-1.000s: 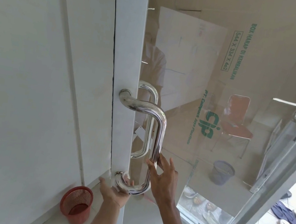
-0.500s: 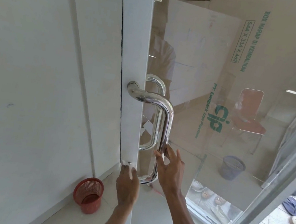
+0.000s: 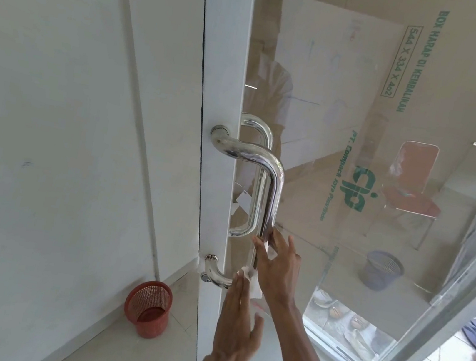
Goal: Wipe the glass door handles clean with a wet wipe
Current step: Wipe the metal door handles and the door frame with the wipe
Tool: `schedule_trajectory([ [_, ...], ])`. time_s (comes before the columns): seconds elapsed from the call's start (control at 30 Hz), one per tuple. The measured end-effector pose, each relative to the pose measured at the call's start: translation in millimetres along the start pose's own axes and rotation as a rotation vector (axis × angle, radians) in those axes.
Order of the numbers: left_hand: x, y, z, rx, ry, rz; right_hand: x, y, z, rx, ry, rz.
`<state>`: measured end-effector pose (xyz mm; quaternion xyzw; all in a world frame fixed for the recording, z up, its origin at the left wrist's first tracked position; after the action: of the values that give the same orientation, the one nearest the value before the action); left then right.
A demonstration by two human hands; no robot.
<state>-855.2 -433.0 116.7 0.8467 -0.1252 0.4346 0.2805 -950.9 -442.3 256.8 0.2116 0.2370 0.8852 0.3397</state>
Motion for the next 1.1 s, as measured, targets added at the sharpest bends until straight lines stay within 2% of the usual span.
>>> schedule_trajectory([
  [0.1, 0.5, 4.0, 7.4, 0.075, 0.259, 0.076, 1.9, 1.6, -3.2, 0.021, -0.009, 0.016],
  [0.2, 18.7, 13.9, 43.5, 0.11, 0.541, 0.095, 4.2, 0.7, -6.4, 0.036, -0.028, 0.02],
  [0.33, 36.1, 30.7, 63.5, 0.074, 0.694, 0.186, 4.2, -1.2, -7.7, 0.039, -0.022, 0.035],
  [0.43, 26.2, 41.2, 30.5, 0.051, 0.604, 0.274, 5.8, 0.1, -10.6, 0.026, -0.033, 0.034],
  [0.53, 20.0, 46.8, 4.6, 0.118, 0.403, 0.211, 5.1, 0.7, -9.3, 0.044, -0.05, 0.036],
  [0.6, 21.7, 42.0, 4.3, 0.073, 0.373, 0.17, 3.2, 1.0, -10.2, 0.05, -0.061, 0.048],
  [0.67, 25.6, 32.5, 18.4, -0.028, 0.531, 0.142, 1.3, 2.7, -11.8, 0.048, -0.061, 0.055],
  [0.77, 29.9, 28.3, 58.2, 0.015, 0.775, 0.225, -1.8, 5.1, -13.6, 0.05, -0.07, 0.067],
  [0.9, 31.1, 36.8, 68.9, 0.036, 0.832, 0.299, -3.8, 9.1, -15.4, 0.058, -0.074, 0.07],
  [1.0, 18.5, 35.5, 45.7, 0.056, 0.687, 0.293, -5.5, 11.8, -14.9, 0.055, -0.09, 0.068],
  [1.1, 7.3, 41.7, 12.0, 0.203, 0.386, 0.237, -7.1, 14.3, -14.0, 0.038, -0.127, 0.075],
])
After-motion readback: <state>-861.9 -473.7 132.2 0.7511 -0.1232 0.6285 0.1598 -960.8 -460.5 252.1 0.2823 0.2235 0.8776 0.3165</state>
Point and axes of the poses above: each hand's wrist, its own y-axis towards the middle knuckle, its own x-axis out of the back of the hand, z = x × y, the point moved 7 cm from there along y, towards the middle knuckle, and after that the axes turned 10 degrees about y, right-handed, at the moved point
